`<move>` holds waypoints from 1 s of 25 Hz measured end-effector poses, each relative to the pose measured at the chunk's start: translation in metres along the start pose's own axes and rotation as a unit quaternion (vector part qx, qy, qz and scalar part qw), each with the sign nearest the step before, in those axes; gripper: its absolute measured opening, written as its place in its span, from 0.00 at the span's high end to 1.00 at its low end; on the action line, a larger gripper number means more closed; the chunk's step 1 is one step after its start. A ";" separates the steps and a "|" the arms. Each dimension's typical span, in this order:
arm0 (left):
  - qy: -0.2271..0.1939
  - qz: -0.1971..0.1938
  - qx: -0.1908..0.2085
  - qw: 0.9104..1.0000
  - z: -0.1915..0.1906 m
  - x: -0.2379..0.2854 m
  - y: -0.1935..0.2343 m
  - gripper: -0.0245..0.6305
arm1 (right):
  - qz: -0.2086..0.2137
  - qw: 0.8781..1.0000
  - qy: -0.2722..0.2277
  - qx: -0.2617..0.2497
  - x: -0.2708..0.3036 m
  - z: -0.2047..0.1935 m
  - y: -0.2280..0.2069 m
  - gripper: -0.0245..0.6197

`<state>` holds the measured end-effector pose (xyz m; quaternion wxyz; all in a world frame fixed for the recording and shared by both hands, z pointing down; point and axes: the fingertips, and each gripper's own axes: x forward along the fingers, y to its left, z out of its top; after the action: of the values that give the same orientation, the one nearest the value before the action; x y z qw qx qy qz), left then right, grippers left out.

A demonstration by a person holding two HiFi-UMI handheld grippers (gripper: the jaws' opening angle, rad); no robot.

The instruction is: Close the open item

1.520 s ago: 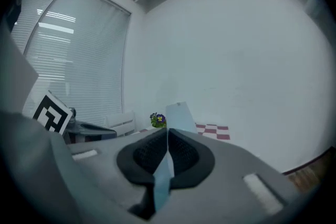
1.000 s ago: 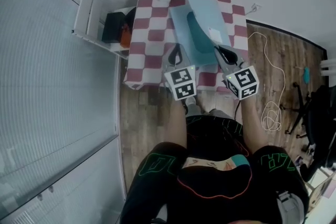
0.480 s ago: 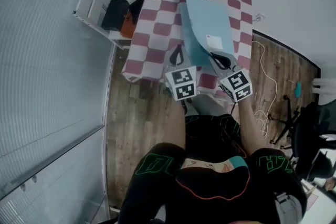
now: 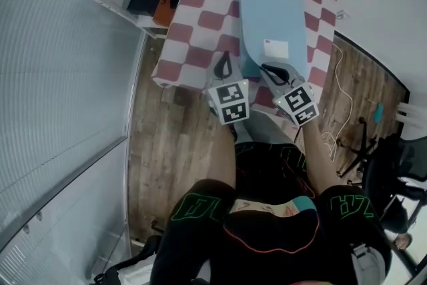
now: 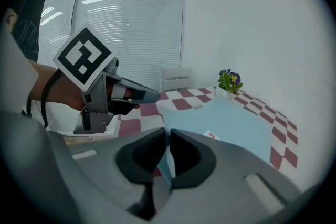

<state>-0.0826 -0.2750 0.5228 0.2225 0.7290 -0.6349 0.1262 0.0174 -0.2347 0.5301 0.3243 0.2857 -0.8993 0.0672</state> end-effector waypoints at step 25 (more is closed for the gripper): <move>0.023 -0.017 0.014 1.000 -0.013 0.016 -0.009 0.96 | 0.094 0.990 0.105 -0.020 0.033 -0.037 0.029 0.77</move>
<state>-0.0697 -0.2817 0.5396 0.2289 0.7394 -0.6157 0.1479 0.0005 -0.2155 0.5815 0.4149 0.1846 -0.8843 0.1091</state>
